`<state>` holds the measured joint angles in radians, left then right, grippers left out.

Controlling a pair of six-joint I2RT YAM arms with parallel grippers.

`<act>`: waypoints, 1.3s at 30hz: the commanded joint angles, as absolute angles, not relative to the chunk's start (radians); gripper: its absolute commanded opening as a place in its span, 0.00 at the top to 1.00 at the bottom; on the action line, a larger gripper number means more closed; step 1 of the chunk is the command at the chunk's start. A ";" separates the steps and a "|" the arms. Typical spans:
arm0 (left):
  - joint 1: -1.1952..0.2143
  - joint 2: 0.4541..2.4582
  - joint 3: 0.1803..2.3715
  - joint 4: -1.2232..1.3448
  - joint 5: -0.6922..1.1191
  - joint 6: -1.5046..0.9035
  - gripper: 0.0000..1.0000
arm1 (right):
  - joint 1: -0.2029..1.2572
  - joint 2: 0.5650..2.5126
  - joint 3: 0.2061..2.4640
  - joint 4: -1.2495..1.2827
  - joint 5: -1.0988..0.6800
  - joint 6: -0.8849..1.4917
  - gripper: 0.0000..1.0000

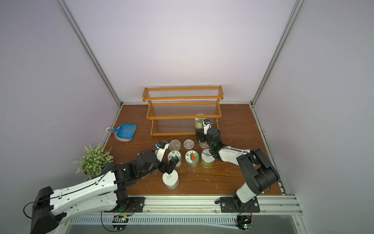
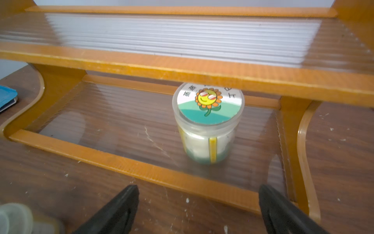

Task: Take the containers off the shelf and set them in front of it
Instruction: 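Pick up a container from the shelf.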

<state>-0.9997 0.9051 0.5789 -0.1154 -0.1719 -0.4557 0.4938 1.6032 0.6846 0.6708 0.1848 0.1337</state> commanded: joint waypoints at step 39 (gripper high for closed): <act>-0.982 0.865 0.611 -0.193 -0.113 -0.451 0.01 | 0.449 1.925 0.971 0.837 0.233 0.119 0.19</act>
<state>-0.9939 0.8696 0.5789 -0.1589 -0.1314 -0.4587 0.4538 1.9694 0.9874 0.7559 0.2329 0.1337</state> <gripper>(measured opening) 0.994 0.878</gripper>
